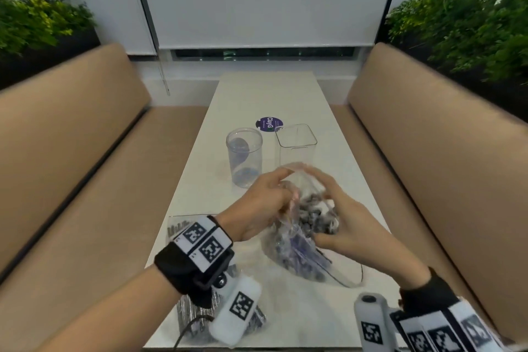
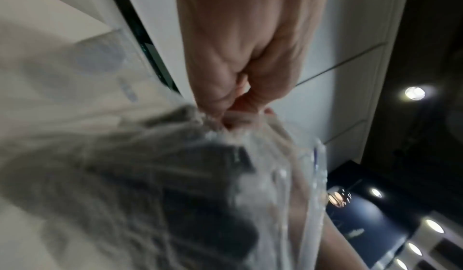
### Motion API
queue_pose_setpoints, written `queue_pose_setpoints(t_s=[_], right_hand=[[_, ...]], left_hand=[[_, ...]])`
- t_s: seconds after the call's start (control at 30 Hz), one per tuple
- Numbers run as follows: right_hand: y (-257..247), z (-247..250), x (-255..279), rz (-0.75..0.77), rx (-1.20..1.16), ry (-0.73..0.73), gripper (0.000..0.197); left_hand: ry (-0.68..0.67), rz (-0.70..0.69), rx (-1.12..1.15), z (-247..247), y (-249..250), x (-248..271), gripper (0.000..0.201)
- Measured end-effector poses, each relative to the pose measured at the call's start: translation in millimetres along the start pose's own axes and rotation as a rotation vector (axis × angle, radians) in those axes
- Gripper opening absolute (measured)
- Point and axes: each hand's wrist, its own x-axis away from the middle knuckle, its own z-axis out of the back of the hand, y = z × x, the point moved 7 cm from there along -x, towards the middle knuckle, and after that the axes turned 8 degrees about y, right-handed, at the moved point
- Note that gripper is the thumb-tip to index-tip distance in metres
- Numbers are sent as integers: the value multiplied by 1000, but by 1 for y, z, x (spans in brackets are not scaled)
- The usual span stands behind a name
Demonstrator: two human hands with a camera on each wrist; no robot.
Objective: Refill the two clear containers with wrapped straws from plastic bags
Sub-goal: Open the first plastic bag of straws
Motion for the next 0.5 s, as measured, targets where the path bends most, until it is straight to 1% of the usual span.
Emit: queue_pose_setpoints(t_s=[0.03, 0.07, 0.1, 0.13, 0.17, 0.2, 0.23, 0.27, 0.3, 0.33, 0.37, 0.4, 0.47, 0.5], right_hand=[[6, 0, -3, 12, 62, 63, 87], [16, 4, -5, -9, 109, 150, 75], [28, 11, -5, -59, 127, 233, 61], [39, 19, -4, -110, 134, 294, 47], [48, 26, -2, -170, 146, 322, 35], [54, 31, 1, -224, 153, 319, 28], [59, 33, 3, -278, 135, 295, 24], [62, 33, 5, -317, 95, 266, 24], [61, 32, 5, -341, 60, 243, 26], [59, 30, 6, -351, 42, 229, 28], [57, 29, 6, -355, 35, 223, 29], [55, 28, 5, -357, 30, 226, 29], [52, 29, 5, -364, 0, 234, 28], [51, 28, 5, -370, -33, 211, 30]], left_hand=[[-10, -3, -52, -3, 3, 1, 66], [-7, -38, -190, -2, 5, 2, 65], [6, -114, -421, 3, 9, 3, 64], [28, -214, -735, 10, 11, 6, 68], [74, -318, -1095, 20, 8, 7, 77], [150, -402, -1361, 29, 5, 11, 87], [235, -447, -1480, 36, 3, 15, 93], [267, -431, -1490, 43, 0, 17, 94], [249, -371, -1416, 49, -3, 18, 91], [191, -279, -1273, 54, -8, 17, 87], [96, -198, -1126, 54, -15, 15, 84], [43, -154, -980, 52, -18, 16, 84], [2, -125, -729, 47, -17, 17, 90], [-14, -108, -554, 44, -17, 17, 94]])
